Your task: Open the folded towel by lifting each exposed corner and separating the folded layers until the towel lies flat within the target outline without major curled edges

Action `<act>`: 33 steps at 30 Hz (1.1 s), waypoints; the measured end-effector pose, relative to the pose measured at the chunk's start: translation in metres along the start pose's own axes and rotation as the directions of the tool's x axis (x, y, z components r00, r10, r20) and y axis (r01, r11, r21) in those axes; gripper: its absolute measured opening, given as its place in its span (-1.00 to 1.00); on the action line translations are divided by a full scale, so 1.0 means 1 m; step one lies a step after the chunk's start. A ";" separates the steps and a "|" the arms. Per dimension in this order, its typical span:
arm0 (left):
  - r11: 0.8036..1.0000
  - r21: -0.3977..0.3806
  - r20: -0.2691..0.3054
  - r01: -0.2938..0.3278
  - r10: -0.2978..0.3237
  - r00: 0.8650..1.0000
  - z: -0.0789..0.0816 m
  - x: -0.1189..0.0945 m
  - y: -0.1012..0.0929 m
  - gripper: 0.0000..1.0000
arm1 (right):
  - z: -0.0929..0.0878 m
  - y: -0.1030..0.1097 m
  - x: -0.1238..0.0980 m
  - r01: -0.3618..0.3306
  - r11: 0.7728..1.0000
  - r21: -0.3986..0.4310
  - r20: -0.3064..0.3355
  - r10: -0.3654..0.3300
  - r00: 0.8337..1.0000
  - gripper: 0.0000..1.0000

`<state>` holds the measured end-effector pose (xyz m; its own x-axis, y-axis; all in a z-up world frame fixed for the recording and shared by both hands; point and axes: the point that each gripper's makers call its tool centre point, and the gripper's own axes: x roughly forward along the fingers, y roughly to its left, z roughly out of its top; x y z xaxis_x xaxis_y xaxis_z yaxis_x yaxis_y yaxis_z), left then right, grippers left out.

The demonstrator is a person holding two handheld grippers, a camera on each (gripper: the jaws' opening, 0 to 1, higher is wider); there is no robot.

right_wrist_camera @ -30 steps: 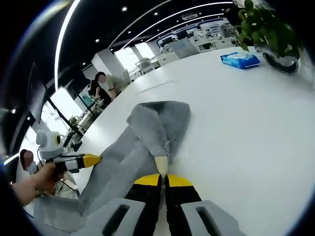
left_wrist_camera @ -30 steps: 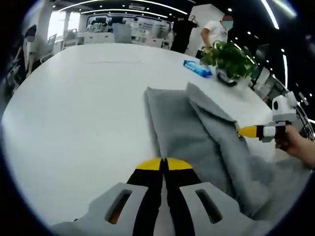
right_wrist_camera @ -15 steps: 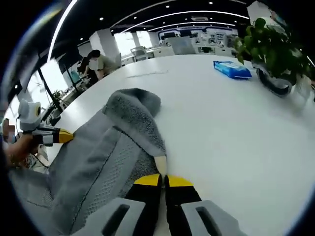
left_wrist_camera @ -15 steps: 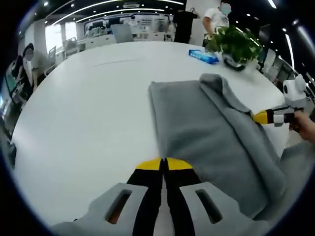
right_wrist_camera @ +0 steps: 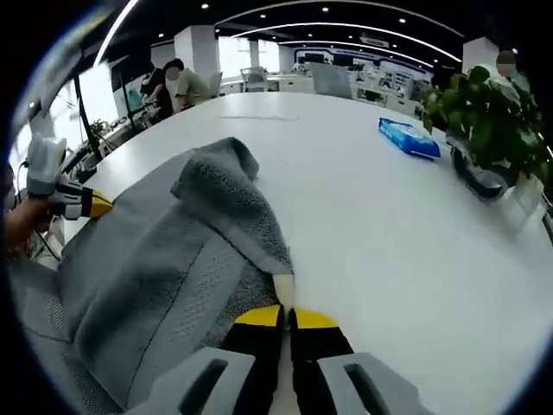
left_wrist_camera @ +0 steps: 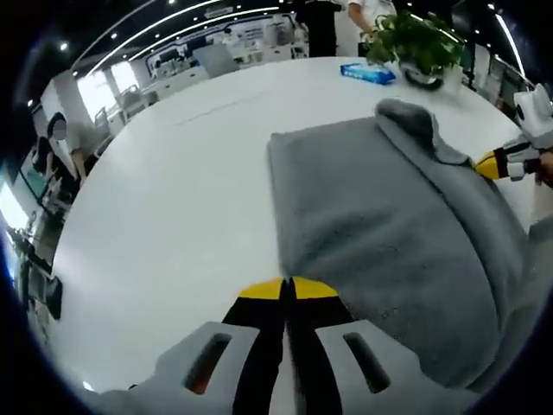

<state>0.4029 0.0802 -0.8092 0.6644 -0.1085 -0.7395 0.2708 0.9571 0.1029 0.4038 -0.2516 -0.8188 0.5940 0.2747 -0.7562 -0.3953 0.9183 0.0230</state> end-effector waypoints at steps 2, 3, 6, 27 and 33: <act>1.000 0.012 -0.007 -0.016 0.016 1.000 -0.002 -0.001 0.003 -0.98 | -0.002 -0.007 -0.001 0.016 1.000 0.003 -0.005 -0.016 1.000 -0.99; 0.999 0.022 -0.013 -0.027 0.028 1.000 -0.002 -0.002 0.005 -0.98 | -0.002 -0.010 -0.002 0.023 1.000 0.007 -0.007 -0.023 1.000 -0.99; 0.999 0.043 -0.019 -0.026 0.027 0.999 -0.003 -0.001 0.006 -0.98 | -0.005 -0.018 -0.004 0.029 0.999 0.019 -0.016 -0.029 0.999 -0.99; 0.998 -0.038 0.003 0.049 -0.049 0.999 -0.006 -0.005 0.014 -0.99 | -0.008 -0.021 -0.006 -0.031 0.998 -0.045 -0.070 0.028 0.997 -1.00; 0.995 -0.090 0.062 0.038 -0.033 0.998 0.001 -0.013 0.030 -0.99 | -0.008 -0.022 -0.006 -0.039 0.999 -0.032 -0.076 0.036 0.996 -1.00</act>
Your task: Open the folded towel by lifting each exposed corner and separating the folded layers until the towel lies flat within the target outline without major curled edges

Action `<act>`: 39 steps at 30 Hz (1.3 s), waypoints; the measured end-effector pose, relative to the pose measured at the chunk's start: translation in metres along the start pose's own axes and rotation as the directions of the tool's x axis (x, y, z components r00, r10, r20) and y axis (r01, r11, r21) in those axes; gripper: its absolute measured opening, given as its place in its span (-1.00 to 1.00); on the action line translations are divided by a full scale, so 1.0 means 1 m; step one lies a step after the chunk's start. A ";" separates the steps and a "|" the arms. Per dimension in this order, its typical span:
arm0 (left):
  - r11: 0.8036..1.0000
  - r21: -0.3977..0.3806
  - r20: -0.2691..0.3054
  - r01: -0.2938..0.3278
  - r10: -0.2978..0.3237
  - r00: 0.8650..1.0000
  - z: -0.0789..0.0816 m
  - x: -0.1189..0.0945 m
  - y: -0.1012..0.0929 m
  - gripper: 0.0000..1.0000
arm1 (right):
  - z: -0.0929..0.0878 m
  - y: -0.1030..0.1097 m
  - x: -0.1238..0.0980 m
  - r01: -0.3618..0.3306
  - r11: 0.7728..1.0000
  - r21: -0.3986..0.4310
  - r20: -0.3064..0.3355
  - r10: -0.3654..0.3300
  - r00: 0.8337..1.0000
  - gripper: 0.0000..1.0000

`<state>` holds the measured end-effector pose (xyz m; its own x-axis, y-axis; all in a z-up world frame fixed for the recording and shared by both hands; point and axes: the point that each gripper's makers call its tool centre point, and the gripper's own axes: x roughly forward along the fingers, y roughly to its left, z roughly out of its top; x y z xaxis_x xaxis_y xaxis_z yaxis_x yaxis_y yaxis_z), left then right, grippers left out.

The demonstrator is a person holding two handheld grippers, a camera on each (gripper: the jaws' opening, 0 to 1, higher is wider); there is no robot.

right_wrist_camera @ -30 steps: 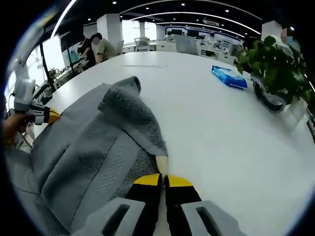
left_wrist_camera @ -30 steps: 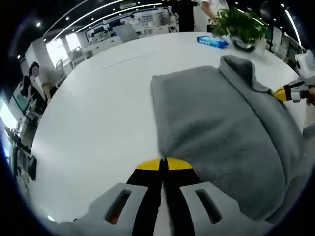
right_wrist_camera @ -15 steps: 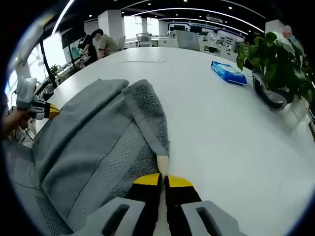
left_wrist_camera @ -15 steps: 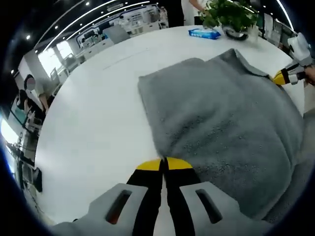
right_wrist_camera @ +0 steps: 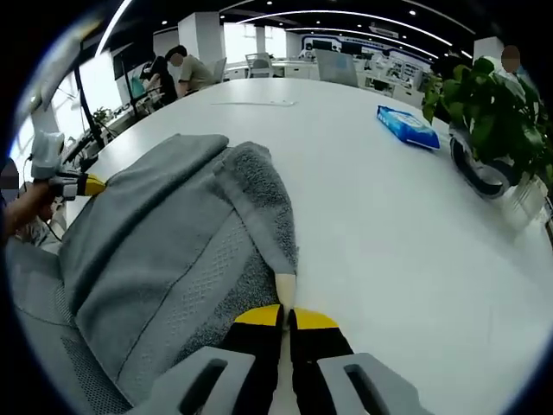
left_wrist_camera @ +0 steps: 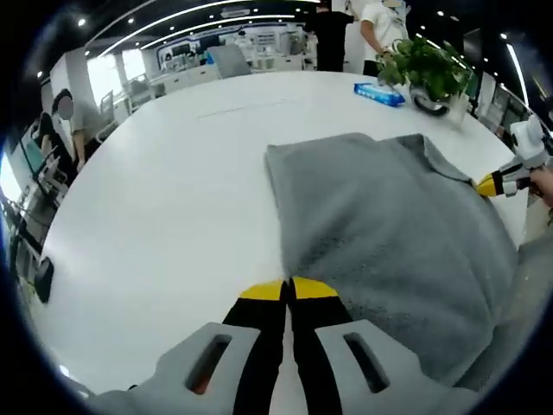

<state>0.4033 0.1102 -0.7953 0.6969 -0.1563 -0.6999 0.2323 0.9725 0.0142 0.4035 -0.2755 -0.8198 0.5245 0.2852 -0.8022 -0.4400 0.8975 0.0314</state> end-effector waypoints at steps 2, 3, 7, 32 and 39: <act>1.000 0.004 -0.007 -0.005 0.005 1.000 -0.001 0.001 0.003 -0.99 | 0.000 0.000 0.000 -0.001 1.000 -0.001 -0.003 0.000 1.000 -1.00; 1.000 0.015 -0.015 -0.011 0.012 1.000 -0.002 0.002 0.005 -0.99 | 0.000 -0.001 0.000 0.000 1.000 -0.004 -0.005 0.000 1.000 -1.00; 0.997 0.069 -0.047 -0.026 0.029 0.998 -0.009 0.003 0.014 -0.99 | 0.000 -0.002 0.000 0.004 1.000 -0.012 -0.010 -0.004 1.000 -1.00; 0.946 0.319 -0.099 -0.066 0.103 0.990 -0.022 0.003 0.072 -0.99 | -0.002 -0.021 -0.002 0.042 0.999 -0.035 -0.042 -0.043 0.998 -0.99; 0.963 0.266 -0.092 -0.047 0.074 0.993 -0.022 0.004 0.074 -0.99 | -0.002 -0.033 -0.003 0.069 0.996 -0.050 -0.062 -0.072 0.995 -0.99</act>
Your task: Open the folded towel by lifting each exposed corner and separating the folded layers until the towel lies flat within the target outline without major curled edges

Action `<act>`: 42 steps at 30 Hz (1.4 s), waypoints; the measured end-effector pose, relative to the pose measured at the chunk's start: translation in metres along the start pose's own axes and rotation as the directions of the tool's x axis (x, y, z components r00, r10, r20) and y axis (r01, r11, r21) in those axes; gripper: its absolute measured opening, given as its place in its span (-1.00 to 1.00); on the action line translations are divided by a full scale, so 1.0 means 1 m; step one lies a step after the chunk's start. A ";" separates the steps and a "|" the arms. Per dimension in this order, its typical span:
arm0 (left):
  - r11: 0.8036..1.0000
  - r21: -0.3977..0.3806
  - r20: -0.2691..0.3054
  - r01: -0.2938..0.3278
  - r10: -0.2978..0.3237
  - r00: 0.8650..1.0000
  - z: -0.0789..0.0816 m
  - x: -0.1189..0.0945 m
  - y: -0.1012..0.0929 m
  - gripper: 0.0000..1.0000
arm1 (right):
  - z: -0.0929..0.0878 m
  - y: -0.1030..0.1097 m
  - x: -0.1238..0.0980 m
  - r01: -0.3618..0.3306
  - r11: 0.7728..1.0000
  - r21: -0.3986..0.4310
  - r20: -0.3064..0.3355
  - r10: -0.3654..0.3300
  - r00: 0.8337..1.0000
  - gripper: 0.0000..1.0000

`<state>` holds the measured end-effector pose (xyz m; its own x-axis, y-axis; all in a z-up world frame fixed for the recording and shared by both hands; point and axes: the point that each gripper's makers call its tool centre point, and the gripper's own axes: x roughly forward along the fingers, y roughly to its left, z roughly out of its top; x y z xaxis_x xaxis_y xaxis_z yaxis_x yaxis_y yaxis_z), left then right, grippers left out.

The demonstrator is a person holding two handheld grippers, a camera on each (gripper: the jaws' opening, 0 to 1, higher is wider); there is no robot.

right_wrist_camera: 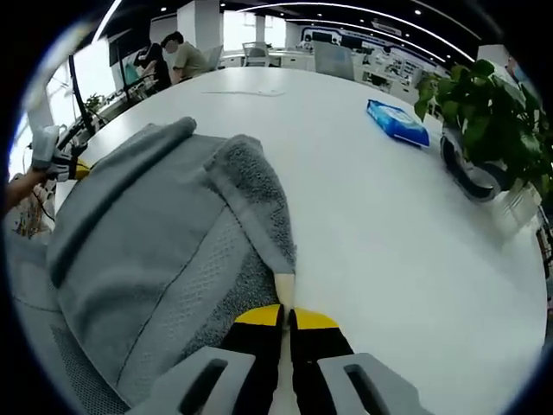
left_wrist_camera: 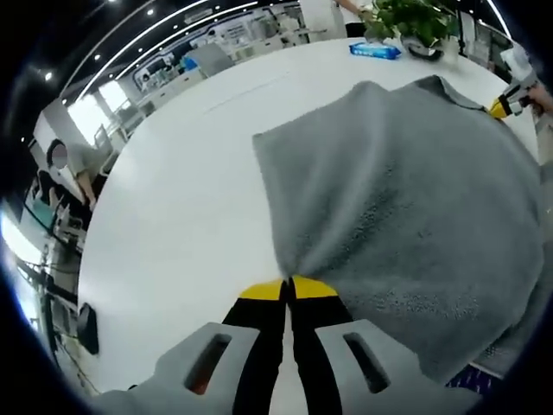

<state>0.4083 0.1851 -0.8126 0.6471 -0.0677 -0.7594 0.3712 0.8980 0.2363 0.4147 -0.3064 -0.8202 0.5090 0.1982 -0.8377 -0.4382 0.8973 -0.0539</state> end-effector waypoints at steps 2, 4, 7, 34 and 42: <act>1.000 0.002 -0.003 0.001 -0.001 1.000 0.000 0.000 0.000 -0.99 | -0.001 -0.004 0.000 0.002 1.000 0.002 -0.001 -0.002 1.000 -0.99; 1.000 0.020 -0.007 -0.015 0.015 1.000 0.000 0.001 0.003 -0.99 | -0.002 -0.008 -0.001 0.006 1.000 0.007 -0.004 -0.006 1.000 -0.99; 1.000 0.026 -0.015 -0.012 0.013 1.000 0.000 0.001 0.004 -0.99 | -0.004 -0.014 -0.001 0.018 1.000 0.005 -0.007 -0.018 1.000 -0.99; 0.997 0.052 -0.060 -0.064 0.067 0.996 -0.019 -0.003 0.043 -0.99 | -0.028 -0.088 -0.012 0.090 0.995 0.043 -0.070 -0.087 0.994 -0.99; 0.995 0.054 -0.080 -0.085 0.089 0.993 -0.027 -0.005 0.055 -0.99 | -0.033 -0.104 -0.015 0.104 0.993 0.062 -0.077 -0.099 0.992 -0.99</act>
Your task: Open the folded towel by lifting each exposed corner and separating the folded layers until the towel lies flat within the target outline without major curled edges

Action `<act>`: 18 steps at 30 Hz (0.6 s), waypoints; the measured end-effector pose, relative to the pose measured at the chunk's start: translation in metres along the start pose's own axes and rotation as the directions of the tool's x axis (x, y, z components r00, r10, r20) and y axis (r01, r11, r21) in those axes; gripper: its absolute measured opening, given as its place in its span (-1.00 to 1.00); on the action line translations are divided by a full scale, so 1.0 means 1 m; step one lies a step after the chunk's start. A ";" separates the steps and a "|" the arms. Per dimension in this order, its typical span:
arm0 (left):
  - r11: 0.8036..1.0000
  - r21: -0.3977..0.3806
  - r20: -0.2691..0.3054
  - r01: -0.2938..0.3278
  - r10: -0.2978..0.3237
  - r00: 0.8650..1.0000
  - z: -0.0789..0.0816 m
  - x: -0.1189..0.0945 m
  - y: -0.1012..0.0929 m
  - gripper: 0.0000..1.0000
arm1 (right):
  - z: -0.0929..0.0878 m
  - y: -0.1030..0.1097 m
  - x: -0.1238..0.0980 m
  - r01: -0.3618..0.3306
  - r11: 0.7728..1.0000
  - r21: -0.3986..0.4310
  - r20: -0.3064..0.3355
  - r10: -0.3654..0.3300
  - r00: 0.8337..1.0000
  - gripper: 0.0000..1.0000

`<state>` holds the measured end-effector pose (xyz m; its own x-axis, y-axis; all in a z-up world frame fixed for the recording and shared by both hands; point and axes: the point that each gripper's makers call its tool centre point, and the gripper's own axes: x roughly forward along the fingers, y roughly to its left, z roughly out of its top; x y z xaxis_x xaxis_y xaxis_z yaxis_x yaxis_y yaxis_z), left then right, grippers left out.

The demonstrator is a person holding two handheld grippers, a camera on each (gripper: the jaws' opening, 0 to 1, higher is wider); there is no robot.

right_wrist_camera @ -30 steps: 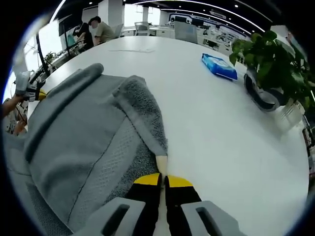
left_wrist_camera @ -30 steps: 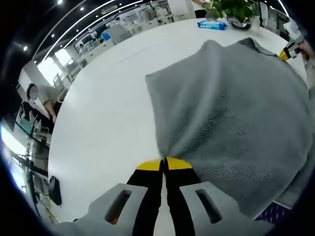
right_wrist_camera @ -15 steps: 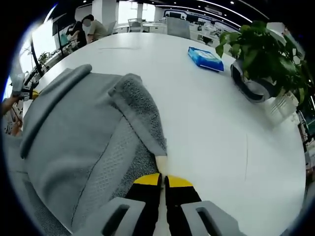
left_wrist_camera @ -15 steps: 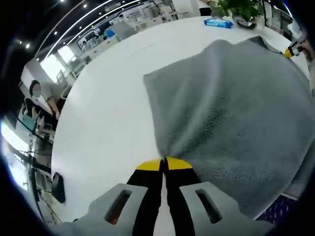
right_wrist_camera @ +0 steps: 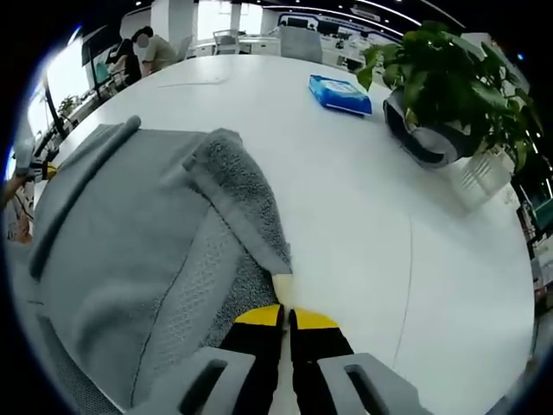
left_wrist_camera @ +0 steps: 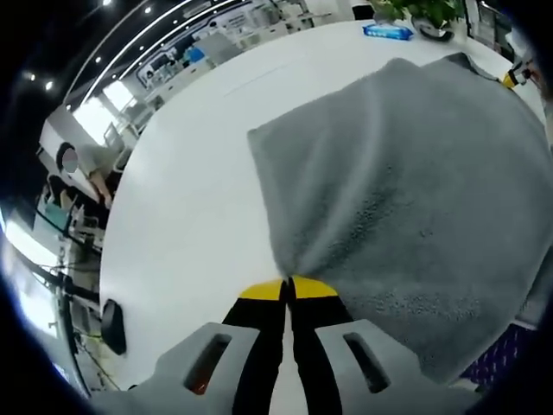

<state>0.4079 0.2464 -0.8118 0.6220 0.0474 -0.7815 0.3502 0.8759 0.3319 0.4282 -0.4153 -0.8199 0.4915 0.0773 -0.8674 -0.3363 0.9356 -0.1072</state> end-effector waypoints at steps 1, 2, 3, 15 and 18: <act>1.000 0.005 -0.003 -0.005 0.005 1.000 -0.001 -0.001 0.002 -0.99 | -0.001 -0.002 0.000 0.001 1.000 -0.002 -0.001 -0.001 1.000 -0.99; 1.000 0.009 -0.006 -0.009 0.009 1.000 -0.002 -0.001 0.004 -0.99 | -0.001 -0.005 0.000 0.002 1.000 -0.001 -0.003 -0.002 1.000 -0.99; 1.000 0.015 -0.010 -0.013 0.013 1.000 -0.003 -0.003 0.004 -0.99 | -0.001 -0.007 0.000 0.002 1.000 0.002 -0.005 -0.002 1.000 -0.99; 0.998 0.034 -0.033 -0.046 0.047 0.998 -0.012 -0.011 0.012 -0.99 | -0.007 -0.019 -0.002 0.014 1.000 0.011 -0.006 -0.014 1.000 -0.99; 0.998 0.042 -0.039 -0.049 0.050 0.998 -0.013 -0.011 0.014 -0.99 | -0.007 -0.022 -0.001 0.015 1.000 0.015 -0.008 -0.015 1.000 -0.99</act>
<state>0.3966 0.2649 -0.8054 0.6114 0.1100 -0.7837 0.3489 0.8514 0.3916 0.4293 -0.4389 -0.8199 0.4896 0.0607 -0.8698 -0.3167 0.9418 -0.1125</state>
